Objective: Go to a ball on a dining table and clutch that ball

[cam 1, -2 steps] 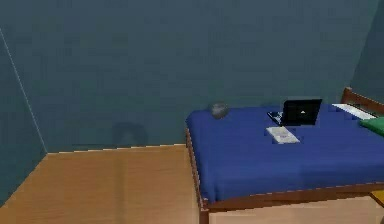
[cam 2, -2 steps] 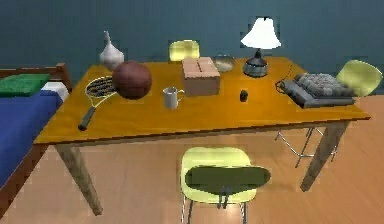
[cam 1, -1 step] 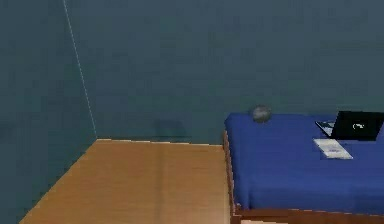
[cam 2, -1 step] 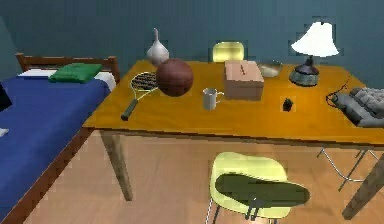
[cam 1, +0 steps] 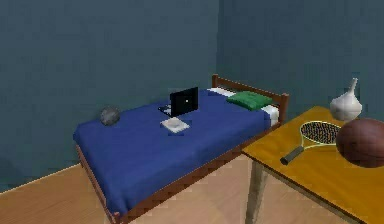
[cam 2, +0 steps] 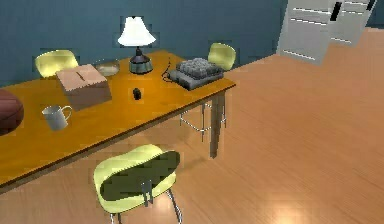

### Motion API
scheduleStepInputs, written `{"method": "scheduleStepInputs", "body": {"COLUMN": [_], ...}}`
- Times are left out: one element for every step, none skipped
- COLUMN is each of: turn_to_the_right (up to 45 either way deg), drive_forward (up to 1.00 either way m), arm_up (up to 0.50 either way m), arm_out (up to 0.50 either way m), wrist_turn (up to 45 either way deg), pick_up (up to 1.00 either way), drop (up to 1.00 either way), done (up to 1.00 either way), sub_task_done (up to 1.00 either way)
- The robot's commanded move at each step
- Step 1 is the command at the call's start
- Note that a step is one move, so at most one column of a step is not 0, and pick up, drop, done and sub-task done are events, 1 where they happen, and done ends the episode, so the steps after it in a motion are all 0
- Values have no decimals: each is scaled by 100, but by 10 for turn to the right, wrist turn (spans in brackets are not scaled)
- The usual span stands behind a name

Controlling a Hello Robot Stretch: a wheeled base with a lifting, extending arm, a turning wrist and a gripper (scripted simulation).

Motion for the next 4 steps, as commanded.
{"method": "scheduleStepInputs", "body": {"turn_to_the_right": [90,0,-180,0], "drive_forward": [0,75,0,0], "arm_up": [0,0,0,50], "arm_out": [0,0,0,0], "wrist_turn": [0,0,0,0], "pick_up": [0,0,0,0], "drop": [0,0,0,0], "done": [0,0,0,0], "sub_task_done": [0,0,0,0]}}
